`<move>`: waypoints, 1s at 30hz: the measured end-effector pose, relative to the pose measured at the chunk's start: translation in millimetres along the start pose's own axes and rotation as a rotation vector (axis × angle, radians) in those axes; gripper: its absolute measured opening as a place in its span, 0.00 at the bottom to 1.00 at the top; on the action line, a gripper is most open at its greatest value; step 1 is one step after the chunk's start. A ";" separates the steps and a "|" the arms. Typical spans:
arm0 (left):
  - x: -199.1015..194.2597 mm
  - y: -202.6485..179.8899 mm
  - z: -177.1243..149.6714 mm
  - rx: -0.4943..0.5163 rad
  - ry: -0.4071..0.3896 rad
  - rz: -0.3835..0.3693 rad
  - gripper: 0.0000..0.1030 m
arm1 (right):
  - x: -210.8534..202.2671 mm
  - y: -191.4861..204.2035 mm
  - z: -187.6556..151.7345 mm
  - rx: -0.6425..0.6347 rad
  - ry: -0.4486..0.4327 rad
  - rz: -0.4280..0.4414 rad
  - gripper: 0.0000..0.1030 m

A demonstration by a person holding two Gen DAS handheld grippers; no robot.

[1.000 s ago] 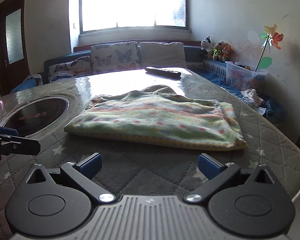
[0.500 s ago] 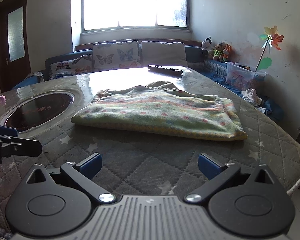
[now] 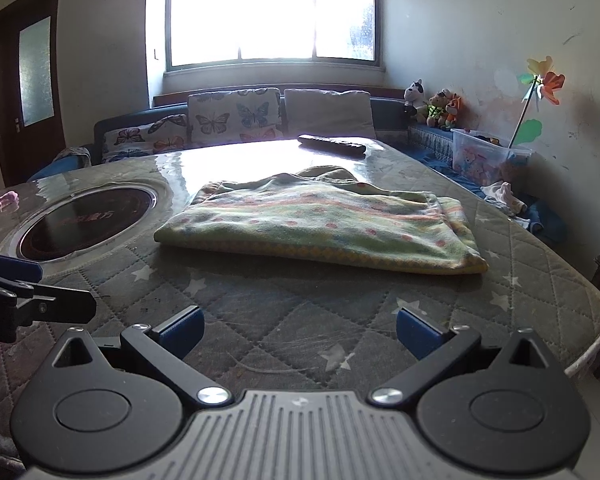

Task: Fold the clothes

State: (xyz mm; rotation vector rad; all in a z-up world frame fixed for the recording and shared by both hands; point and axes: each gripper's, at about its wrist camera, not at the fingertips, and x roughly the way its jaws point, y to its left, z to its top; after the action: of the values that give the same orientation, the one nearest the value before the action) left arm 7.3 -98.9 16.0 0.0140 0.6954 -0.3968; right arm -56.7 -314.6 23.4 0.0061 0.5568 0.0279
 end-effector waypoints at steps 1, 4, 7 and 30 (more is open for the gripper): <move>-1.0 -1.0 -0.5 0.001 -0.001 0.000 1.00 | -1.4 0.3 -0.4 -0.001 -0.002 0.001 1.00; -3.8 -4.1 -2.3 0.007 -0.005 0.000 1.00 | -5.0 0.2 -1.8 0.004 -0.009 0.001 1.00; -6.3 -6.4 -3.8 0.010 -0.007 -0.001 1.00 | -8.1 -0.5 -3.1 0.008 -0.013 0.002 1.00; -16.6 -22.7 -10.7 0.045 -0.018 -0.025 1.00 | -22.7 -1.2 -6.4 0.013 -0.037 0.001 1.00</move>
State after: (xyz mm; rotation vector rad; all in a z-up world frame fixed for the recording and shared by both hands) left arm -19.1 -112.5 20.8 0.0444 0.6693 -0.4365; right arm -79.3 -316.5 29.9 0.0196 0.5204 0.0246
